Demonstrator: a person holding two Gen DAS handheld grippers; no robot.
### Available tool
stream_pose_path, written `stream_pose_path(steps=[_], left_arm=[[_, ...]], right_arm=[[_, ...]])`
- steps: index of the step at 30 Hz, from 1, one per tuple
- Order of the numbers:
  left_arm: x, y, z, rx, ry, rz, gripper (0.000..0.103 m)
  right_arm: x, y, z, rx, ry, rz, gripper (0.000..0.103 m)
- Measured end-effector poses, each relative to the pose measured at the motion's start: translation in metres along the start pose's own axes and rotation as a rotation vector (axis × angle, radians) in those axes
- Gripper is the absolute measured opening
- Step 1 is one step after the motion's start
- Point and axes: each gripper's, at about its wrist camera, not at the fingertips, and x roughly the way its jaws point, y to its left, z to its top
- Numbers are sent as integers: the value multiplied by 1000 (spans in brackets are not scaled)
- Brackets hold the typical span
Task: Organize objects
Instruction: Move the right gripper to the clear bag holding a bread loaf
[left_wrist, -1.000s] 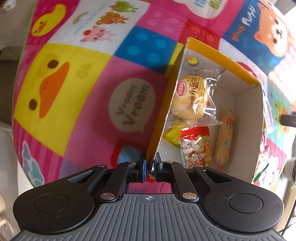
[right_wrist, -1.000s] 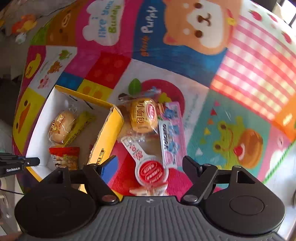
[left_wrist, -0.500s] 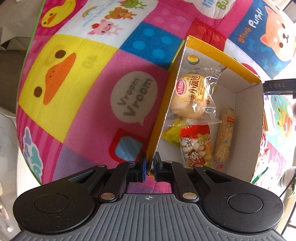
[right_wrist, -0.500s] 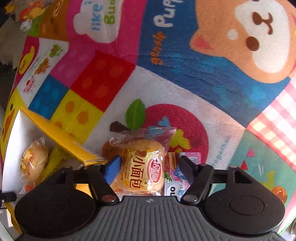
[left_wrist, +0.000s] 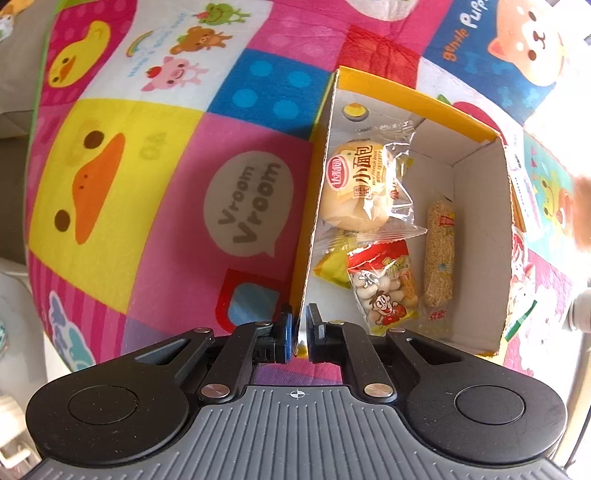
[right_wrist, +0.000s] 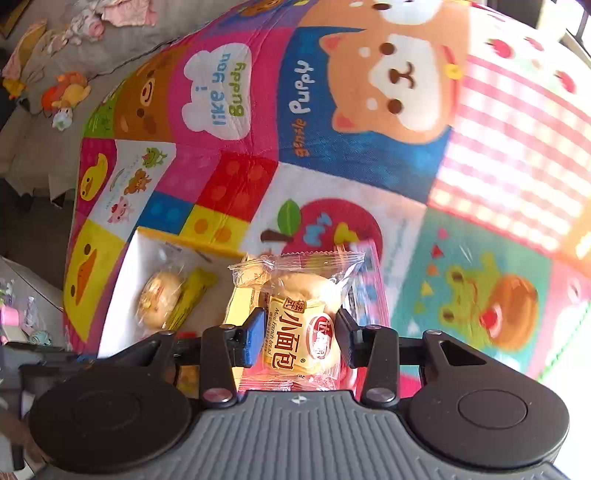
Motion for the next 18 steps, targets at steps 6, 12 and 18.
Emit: stream_pose_path(steps=[6, 12, 18], left_arm=[[2, 1, 5, 16, -24, -26, 9], [4, 10, 14, -49, -19, -75, 9], [0, 6, 10, 55, -50, -98, 9]], right_arm=[[-49, 21, -61, 132, 34, 11, 38], [-75, 56, -109, 173, 32, -23, 38], [-67, 47, -126, 215, -7, -132, 39]])
